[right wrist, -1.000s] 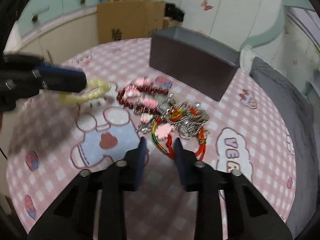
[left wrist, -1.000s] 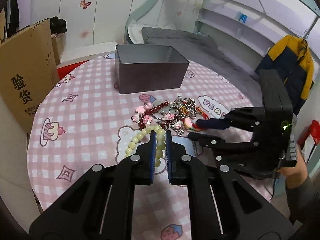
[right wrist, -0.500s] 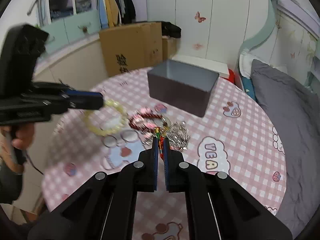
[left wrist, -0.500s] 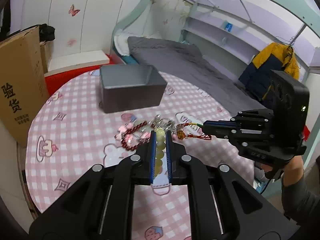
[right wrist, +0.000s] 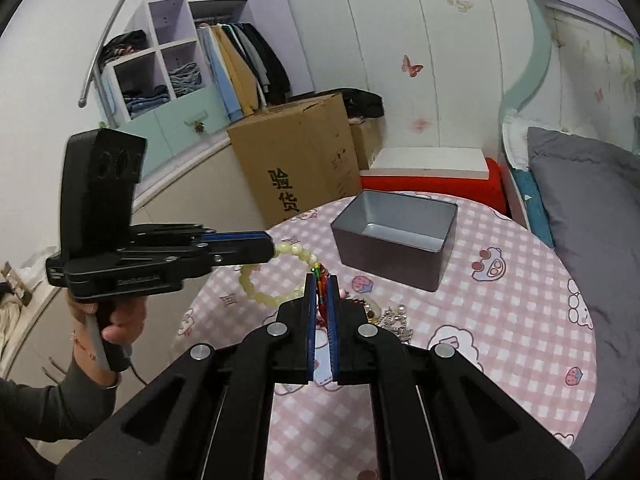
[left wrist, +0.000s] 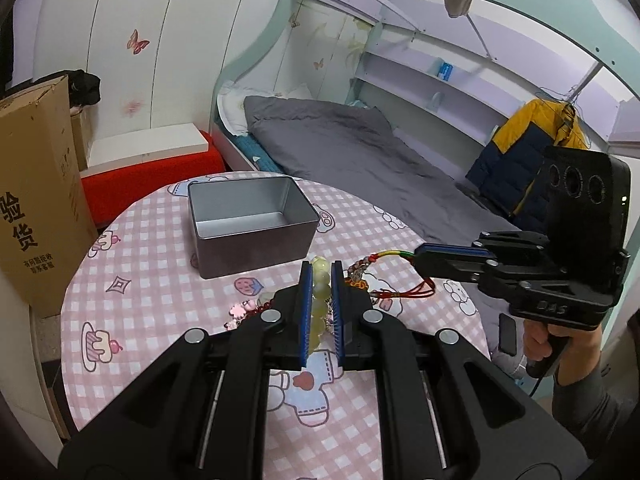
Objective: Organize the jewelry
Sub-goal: 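Carry the bracelet with the left gripper into the grey box and release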
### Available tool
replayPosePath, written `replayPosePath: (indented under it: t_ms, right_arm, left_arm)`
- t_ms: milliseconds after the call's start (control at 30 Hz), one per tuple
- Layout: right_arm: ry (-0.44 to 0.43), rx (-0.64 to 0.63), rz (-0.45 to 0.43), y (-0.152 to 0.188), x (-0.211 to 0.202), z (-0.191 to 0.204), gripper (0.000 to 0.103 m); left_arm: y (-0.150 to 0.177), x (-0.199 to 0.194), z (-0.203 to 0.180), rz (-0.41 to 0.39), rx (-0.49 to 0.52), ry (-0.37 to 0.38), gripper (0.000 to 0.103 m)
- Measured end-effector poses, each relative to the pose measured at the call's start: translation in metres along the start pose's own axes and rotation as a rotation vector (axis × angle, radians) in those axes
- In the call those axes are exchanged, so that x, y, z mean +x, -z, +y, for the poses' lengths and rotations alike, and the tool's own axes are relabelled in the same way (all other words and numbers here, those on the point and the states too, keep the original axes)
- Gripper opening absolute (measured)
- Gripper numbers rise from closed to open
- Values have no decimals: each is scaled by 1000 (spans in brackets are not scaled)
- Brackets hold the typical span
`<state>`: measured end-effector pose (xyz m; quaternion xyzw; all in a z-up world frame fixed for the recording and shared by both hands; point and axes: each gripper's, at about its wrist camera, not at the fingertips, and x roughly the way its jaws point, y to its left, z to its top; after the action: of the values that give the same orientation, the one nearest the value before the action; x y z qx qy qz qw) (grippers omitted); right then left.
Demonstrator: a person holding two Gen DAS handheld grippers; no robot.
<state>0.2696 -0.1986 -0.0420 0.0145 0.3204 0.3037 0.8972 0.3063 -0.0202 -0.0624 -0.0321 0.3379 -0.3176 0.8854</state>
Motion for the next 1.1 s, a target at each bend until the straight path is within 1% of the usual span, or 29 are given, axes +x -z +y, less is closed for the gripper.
replayPosePath:
  t_ms: [33,67,100,200,400,533,600,667,733,767,833,900,933,1100]
  right_arm:
    - [46,-18,9,1,3,1,4]
    - [44,-17,12,1,5,0,4]
    - [24,3,3,1,7,-3,4]
    - [29,0,-12,-5,7,-3,4]
    - [86,-24,-54,-30,16,-11,4]
    - [123,19,-88,-43,39,-30,4]
    - [128,43,-98,-47,52,-39,4]
    - [157,40,-110,-51,66,-46,4]
    - [141,67,-106,-53,76,-53,4]
    - [154,67,-105,-54,86,-57,4]
    - [150,77,-83,-54,99,-64,4]
    - [156,84,-68,-53,110,-68,4]
    - [160,83,-58,-52,115,-70,4]
    - [157,108,-7,-41,134,-79,4]
  left_arm:
    - [0,2,0,4,1,-3,9]
    - [0,3,1,8,1,-5,9]
    - [0,6,1,13,0,-7,9]
    - [-5,8,4,11,-6,2,9]
    - [-31,18,16,-30,-30,-16,9]
    - [-50,36,31,-36,-50,-27,9]
    - [-58,47,40,-43,-66,-43,9]
    - [-64,60,46,-44,-74,-46,9]
    - [-68,77,52,-23,-81,-47,9]
    - [-69,83,52,-18,-84,-53,9]
    - [-71,100,56,2,-81,-80,9]
    - [-72,115,60,26,-84,-87,9]
    - [-72,123,61,38,-86,-103,9]
    - [-70,147,64,100,-75,-123,10]
